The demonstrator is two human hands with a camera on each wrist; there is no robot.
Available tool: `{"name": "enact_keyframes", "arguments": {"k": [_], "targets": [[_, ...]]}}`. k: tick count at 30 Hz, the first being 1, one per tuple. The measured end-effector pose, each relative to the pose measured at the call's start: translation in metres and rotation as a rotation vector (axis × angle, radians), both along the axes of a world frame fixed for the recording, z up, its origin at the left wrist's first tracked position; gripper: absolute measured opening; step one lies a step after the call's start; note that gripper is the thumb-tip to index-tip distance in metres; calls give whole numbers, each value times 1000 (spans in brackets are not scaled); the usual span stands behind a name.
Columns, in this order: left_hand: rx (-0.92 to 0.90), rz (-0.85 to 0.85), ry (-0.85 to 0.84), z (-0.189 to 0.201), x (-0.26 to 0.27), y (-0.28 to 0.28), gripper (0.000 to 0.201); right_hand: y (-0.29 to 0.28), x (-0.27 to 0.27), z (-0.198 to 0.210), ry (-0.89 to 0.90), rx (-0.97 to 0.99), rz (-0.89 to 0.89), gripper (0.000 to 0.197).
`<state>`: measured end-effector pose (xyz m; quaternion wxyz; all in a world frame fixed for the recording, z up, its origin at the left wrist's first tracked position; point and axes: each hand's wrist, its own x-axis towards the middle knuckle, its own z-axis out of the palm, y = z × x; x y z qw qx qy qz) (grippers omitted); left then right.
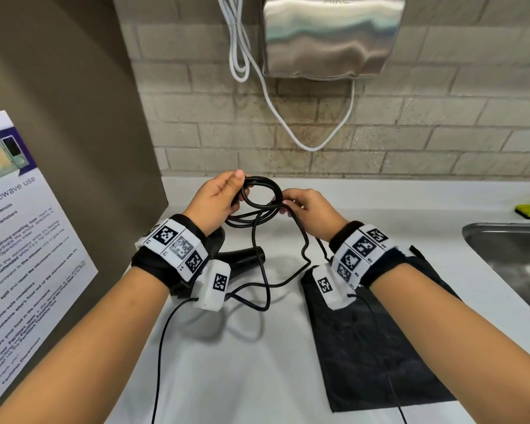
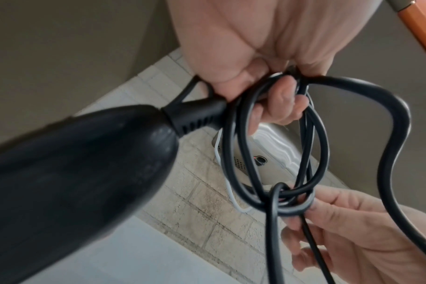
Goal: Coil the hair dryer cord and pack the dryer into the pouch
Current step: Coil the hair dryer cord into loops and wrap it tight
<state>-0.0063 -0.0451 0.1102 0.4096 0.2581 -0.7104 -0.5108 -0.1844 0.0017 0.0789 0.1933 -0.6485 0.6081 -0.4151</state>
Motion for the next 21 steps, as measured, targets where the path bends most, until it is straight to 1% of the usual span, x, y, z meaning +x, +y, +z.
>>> {"name": "enact_keyframes", "arguments": {"k": [1, 3, 6, 8, 10, 13, 16, 17, 19, 20, 21], "targets": [[4, -1, 0, 0, 0, 0, 27, -1, 0, -1, -8, -10, -44, 23], [14, 12, 7, 0, 1, 1, 28, -5, -7, -8, -65, -74, -187, 23], [31, 64, 26, 1, 2, 0, 33, -11, -32, -18, -225, -107, -446, 24], [42, 111, 19, 1, 3, -1, 35, -8, -59, -28, -333, -39, -596, 25], [45, 126, 12, 1, 3, -3, 35, 1, -84, -44, -327, 69, -697, 28], [-12, 92, -36, -2, 0, -2, 32, 18, -104, -64, -102, 260, -734, 25], [-28, 61, -39, -4, -5, 3, 31, 26, -105, -77, 112, 503, -717, 30], [-23, 55, -30, -4, -6, 5, 30, 27, -103, -79, 176, 547, -701, 30], [-19, 54, -23, -4, -6, 6, 30, 29, -95, -83, 315, 627, -603, 29], [-23, 58, -25, -4, -6, 4, 30, 30, -88, -82, 373, 652, -565, 33], [-30, 61, -33, -4, -6, 3, 30, 32, -80, -80, 414, 647, -539, 41]]}}
